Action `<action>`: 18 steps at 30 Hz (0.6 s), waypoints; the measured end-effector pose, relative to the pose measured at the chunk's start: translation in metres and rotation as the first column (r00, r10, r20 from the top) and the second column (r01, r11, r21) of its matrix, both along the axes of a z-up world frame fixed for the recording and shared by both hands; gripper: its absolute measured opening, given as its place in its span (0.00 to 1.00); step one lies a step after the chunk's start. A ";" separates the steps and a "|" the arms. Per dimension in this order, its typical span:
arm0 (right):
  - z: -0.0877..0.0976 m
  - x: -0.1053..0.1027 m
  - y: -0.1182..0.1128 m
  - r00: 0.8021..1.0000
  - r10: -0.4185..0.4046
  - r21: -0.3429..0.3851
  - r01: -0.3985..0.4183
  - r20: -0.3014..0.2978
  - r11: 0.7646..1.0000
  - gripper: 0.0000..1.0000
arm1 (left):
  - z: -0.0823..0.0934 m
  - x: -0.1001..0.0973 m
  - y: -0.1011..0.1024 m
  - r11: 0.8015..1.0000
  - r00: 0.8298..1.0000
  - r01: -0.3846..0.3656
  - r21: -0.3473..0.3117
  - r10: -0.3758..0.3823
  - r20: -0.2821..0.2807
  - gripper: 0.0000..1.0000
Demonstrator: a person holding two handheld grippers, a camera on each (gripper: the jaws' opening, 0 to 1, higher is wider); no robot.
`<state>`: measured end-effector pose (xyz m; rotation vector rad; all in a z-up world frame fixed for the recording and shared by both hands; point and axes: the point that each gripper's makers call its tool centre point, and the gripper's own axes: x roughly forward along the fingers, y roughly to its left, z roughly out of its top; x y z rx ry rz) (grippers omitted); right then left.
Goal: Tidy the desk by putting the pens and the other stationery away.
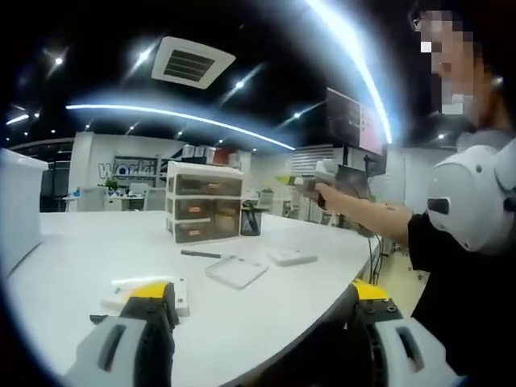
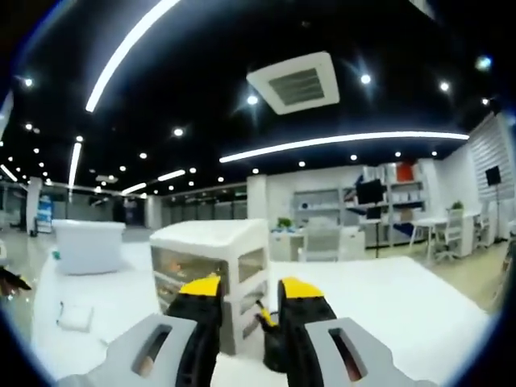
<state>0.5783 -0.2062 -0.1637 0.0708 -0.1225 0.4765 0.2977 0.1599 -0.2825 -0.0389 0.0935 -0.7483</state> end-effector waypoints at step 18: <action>-0.060 -0.127 0.004 0.997 0.071 0.009 -0.071 -0.032 0.997 0.33 | -0.001 0.004 -0.008 1.000 1.000 0.027 0.008 -0.027 -0.003 0.87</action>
